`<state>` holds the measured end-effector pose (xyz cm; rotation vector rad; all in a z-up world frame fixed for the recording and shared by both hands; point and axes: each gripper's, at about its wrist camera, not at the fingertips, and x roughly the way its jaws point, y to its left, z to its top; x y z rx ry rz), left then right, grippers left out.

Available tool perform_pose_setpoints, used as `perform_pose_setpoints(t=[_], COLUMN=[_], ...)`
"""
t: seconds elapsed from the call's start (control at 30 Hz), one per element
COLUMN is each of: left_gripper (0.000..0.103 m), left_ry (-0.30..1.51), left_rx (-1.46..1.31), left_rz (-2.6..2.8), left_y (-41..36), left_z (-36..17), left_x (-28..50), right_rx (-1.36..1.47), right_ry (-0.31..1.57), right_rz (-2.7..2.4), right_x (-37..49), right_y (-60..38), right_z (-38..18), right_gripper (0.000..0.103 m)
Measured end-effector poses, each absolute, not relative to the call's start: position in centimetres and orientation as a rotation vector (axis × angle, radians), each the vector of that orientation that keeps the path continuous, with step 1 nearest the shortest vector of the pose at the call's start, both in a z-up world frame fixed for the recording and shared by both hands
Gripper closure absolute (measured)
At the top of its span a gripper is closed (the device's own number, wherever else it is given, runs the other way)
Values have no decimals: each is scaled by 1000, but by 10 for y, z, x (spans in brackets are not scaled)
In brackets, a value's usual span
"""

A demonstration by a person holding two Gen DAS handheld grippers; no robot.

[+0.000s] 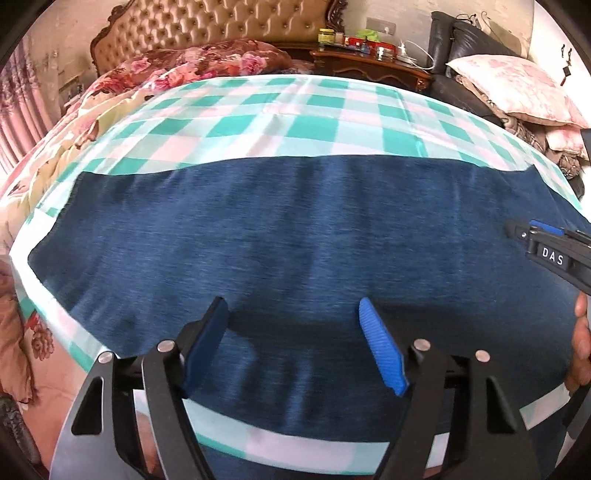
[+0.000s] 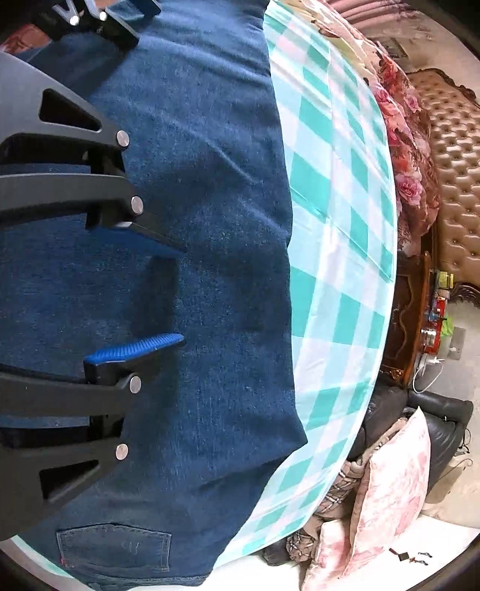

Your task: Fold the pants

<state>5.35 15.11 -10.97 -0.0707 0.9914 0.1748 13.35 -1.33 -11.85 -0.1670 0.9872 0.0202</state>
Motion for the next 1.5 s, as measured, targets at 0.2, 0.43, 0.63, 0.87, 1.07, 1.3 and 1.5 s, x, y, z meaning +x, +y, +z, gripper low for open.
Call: perform_pose_setpoints(t=[0.2,0.43,0.63,0.87,1.07,1.3,1.5], left_gripper=[30,29,29,48,46,47,62], left_ry=[994,996,990,960,983,904,930], left_rx=[-59,-45,-60,-85,-95,-153,-264], left_rz=[229,255,253,307,339,463,539], left_y=[174,199,216,284,360,411,446], left_z=[-110,-115,-115,-114,-115,-66,-72], left_x=[49,51,57,94,133,102,37], right_rx=[-190,-187,-145,-188,-230,-189,-189], right_ry=[968,977,912,954,980,980,946], right_rz=[6,-15,72,196,194,185,146], right_x=[132,133,111,88,88,89,83], right_y=[-10,-8,8,49,54,49,39], right_z=[-121,-119,-98,-110,-122,-118,-110], right_gripper=[62,61,61,61,60,60,60])
